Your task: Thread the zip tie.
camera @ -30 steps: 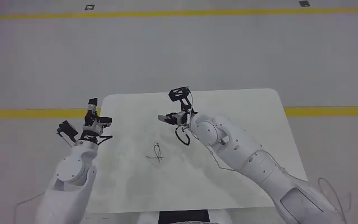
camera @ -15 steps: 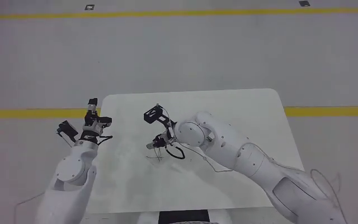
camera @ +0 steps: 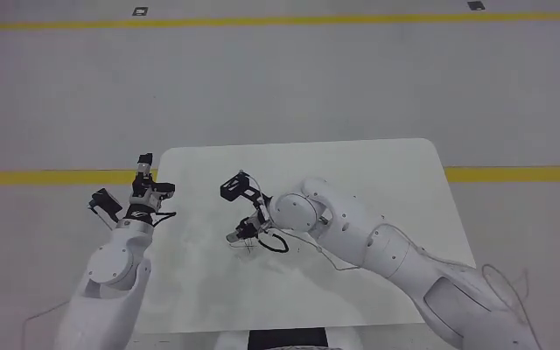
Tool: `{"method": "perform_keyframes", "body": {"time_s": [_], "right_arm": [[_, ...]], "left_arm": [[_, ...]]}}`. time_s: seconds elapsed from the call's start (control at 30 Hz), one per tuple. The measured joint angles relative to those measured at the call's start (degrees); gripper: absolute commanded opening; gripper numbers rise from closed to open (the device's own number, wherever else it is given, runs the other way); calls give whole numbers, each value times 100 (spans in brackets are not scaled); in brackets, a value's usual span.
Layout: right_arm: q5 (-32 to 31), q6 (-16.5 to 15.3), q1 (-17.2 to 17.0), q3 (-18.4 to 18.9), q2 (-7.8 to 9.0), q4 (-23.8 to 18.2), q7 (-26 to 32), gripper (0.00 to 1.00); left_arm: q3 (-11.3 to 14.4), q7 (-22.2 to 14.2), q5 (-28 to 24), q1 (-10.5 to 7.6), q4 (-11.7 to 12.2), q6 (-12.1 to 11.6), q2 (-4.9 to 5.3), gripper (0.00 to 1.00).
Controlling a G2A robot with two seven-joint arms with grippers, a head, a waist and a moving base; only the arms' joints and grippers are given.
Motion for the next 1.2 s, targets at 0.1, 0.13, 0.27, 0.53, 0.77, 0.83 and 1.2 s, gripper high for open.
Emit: {"method": "perform_keyframes", "body": {"time_s": [0.1,0.13,0.27,0.53,0.77,0.83,1.2], "right_arm": [[66,165,129,-185,-145,130,231,100],[124,251,189,-261,-219,209,303,100],[445,620,401,-533,-520,623,639,100],[696,645,514,-664,-691,860,823,100],[690,722,486,-724,-740,882,807,100],[724,936,531,-766,-846,943,765,100],[959,1627,852,-904,-1593,2275,558,100]], "left_arm": [[0,0,0,0,0,0,0,100],[0,0,0,0,0,0,0,100],[0,0,0,0,0,0,0,100],[0,0,0,0,0,0,0,100],[0,0,0,0,0,0,0,100],[0,0,0,0,0,0,0,100],[0,0,0,0,0,0,0,100]]}}
